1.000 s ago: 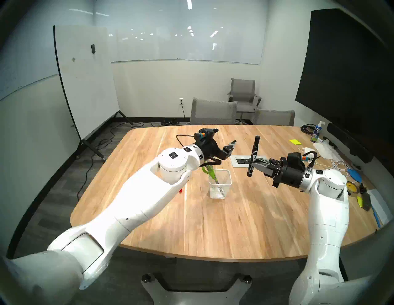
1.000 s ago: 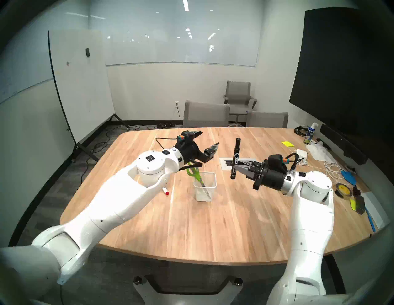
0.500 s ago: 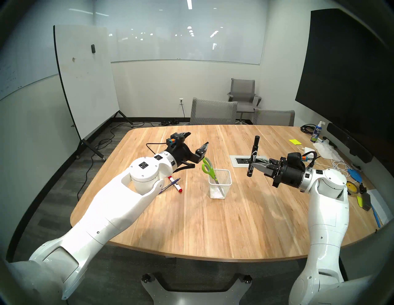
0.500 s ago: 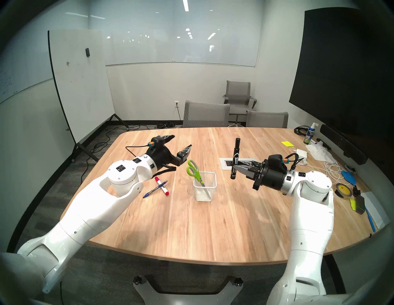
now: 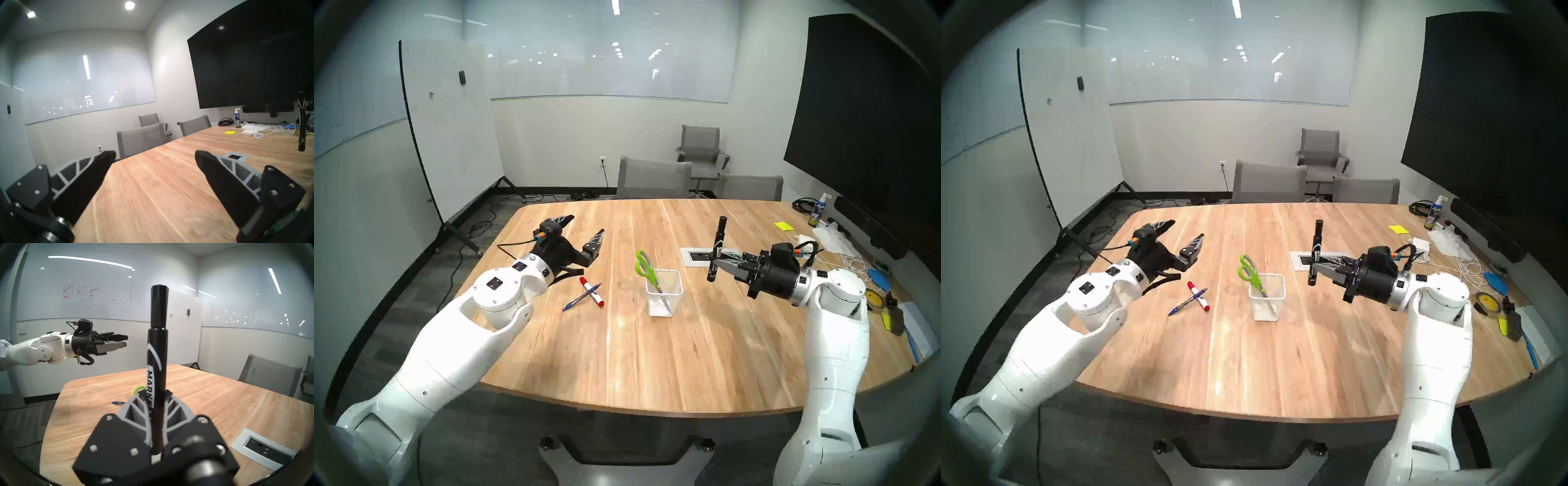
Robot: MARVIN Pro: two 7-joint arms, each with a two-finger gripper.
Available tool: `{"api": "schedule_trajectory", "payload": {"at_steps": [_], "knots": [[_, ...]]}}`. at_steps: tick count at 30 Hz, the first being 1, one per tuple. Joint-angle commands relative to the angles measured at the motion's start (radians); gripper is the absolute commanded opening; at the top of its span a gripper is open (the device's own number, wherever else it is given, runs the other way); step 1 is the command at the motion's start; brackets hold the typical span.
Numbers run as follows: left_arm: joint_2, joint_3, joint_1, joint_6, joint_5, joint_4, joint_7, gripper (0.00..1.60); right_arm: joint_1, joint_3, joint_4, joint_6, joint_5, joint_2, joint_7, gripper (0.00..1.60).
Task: Place the pen, the marker, and the scissors into the pen holder
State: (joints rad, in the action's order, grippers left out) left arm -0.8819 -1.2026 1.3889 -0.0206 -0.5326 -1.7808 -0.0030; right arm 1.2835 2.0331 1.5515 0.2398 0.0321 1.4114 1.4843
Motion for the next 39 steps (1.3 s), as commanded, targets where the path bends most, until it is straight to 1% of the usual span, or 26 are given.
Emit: {"api": "schedule_trajectory", "payload": {"at_steps": [1,5,8,10,11,12,16,39], "knots": [[0.059,-0.093,0.11,-0.062,-0.053,-0.045,0.022,1.6,-0.014,-0.001,0.018,0.002,-0.009,-0.001,-0.001,0.0],[0.074,-0.132,0.155,-0.075,-0.086,-0.044,0.027,1.6,-0.014,-0.001,0.018,0.002,-0.009,-0.001,-0.001,0.0],[0.089,-0.147,0.178,-0.085,-0.09,-0.039,0.022,1.6,-0.014,-0.001,0.018,0.002,-0.009,-0.001,-0.001,0.0],[0.102,-0.155,0.19,-0.081,-0.09,-0.039,0.022,1.6,-0.014,-0.001,0.018,0.003,-0.009,-0.001,-0.001,0.0],[0.114,-0.165,0.199,-0.067,-0.088,-0.044,0.033,1.6,-0.014,-0.001,0.018,0.003,-0.009,-0.001,-0.001,0.0],[0.124,-0.167,0.2,-0.058,-0.077,-0.045,0.039,1.6,-0.014,-0.001,0.018,0.003,-0.009,-0.001,-0.001,0.0],[0.14,-0.177,0.207,-0.039,-0.079,-0.051,0.048,1.6,-0.014,-0.001,0.018,0.003,-0.009,-0.001,-0.001,0.0],[0.149,-0.176,0.211,-0.034,-0.085,-0.057,0.056,1.6,-0.014,-0.001,0.018,0.003,-0.009,-0.001,-0.001,0.0]]}}
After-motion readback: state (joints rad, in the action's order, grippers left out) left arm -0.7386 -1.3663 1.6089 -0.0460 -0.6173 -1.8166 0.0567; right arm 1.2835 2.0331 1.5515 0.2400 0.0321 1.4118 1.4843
